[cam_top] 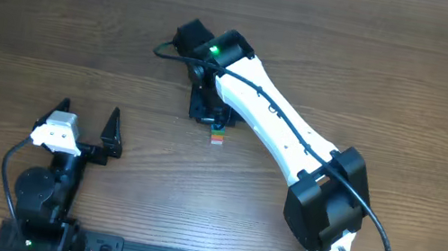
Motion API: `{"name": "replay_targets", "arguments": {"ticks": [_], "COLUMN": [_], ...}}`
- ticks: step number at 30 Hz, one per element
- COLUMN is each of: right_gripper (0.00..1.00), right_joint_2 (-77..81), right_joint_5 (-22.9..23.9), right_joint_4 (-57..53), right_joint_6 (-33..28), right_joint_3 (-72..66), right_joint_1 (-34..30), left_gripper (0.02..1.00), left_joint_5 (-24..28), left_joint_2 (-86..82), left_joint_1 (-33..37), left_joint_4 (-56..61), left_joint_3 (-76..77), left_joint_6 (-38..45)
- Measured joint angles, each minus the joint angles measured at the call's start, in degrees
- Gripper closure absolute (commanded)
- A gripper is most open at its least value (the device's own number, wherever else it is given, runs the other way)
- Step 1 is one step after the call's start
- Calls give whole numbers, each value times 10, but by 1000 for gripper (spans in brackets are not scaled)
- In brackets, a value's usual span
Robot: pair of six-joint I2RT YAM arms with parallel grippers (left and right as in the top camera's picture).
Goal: Stack Cubes
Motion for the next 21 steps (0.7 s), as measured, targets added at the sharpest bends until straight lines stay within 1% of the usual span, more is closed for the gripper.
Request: {"name": "replay_targets", "arguments": {"ticks": [21], "right_gripper": [985], "right_joint_2": [3], "right_joint_5": [-2], "right_joint_4": [5], "right_joint_6": [6], "right_joint_3": [0], "right_joint_1": [-6], "left_gripper": [18], "left_joint_5": [0], "left_joint_2": [0], "left_joint_1": [0], "left_joint_4": [0], "left_joint_3": [0], "left_joint_6": [0]}}
